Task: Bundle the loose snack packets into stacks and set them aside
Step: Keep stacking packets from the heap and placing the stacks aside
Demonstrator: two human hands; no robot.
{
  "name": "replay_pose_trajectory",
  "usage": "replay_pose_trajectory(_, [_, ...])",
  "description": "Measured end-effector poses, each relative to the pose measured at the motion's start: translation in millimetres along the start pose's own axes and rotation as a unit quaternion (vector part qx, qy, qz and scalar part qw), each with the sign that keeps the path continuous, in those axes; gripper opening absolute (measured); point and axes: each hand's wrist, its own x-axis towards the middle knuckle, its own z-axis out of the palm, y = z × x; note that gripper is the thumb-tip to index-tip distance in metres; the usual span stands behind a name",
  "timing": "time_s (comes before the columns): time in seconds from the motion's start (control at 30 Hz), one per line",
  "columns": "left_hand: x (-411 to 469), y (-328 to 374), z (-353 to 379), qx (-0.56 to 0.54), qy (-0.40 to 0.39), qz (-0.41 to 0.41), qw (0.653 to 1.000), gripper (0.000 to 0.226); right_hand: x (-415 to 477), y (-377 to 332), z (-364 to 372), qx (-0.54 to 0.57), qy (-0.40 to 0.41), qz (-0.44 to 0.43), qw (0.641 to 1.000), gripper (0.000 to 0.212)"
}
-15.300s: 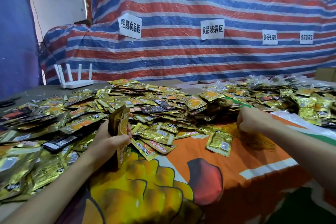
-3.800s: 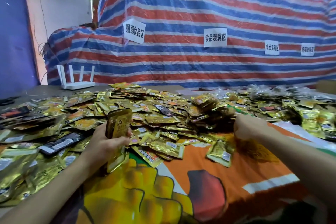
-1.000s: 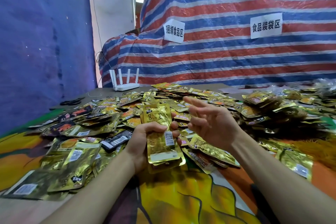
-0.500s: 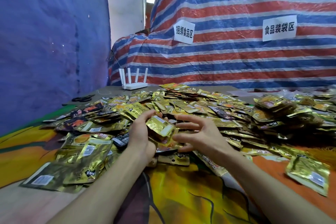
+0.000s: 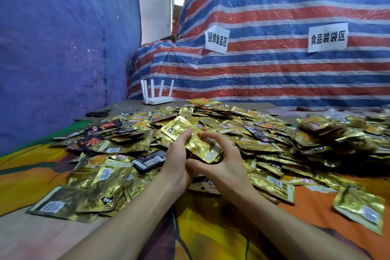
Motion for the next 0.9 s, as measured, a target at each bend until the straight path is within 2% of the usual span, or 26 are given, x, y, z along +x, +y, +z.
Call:
replay_pose_trajectory(0.2, [0.7, 1.3, 2.2, -0.011, -0.031, 0.003, 0.999, 0.044, 2.8, 2.5, 0.9, -0.036, -0.001, -0.012, 0.999, 0.054])
replay_pose_trajectory(0.27, [2.9, 0.8, 3.3, 0.0, -0.022, 0.007, 1.0, 0.043, 5.2, 2.5, -0.4, -0.117, 0.037, -0.018, 0.992, 0.054])
replay_pose_trajectory(0.37, [3.8, -2.4, 3.1, 0.008, -0.014, 0.008, 1.0, 0.04, 7.1, 0.4, -4.6, -0.229, 0.008, -0.059, 0.972, 0.073])
replay_pose_trajectory(0.47, [3.2, -5.1, 1.1, 0.022, -0.026, -0.005, 0.999, 0.035, 10.3, -0.4, -9.8, -0.266, -0.042, -0.07, 0.961, 0.091])
replay_pose_trajectory(0.53, [4.6, -5.4, 0.9, 0.025, -0.026, -0.014, 0.999, 0.034, 12.8, -2.1, -12.3, -0.289, -0.062, -0.063, 0.953, 0.094])
replay_pose_trajectory(0.7, [7.9, -9.5, -0.8, 0.075, -0.03, -0.015, 0.997, 0.036, 13.7, -4.7, -20.0, -0.359, -0.085, -0.066, 0.927, 0.082])
replay_pose_trajectory(0.8, [5.9, -10.8, 0.7, 0.125, -0.028, -0.003, 0.992, 0.036, 16.6, -6.2, -29.4, -0.313, -0.074, -0.05, 0.946, 0.075])
replay_pose_trajectory(0.9, [5.7, -10.7, 2.9, 0.111, -0.047, 0.011, 0.993, 0.042, 21.3, -4.0, -44.5, -0.286, -0.06, -0.042, 0.956, 0.066])
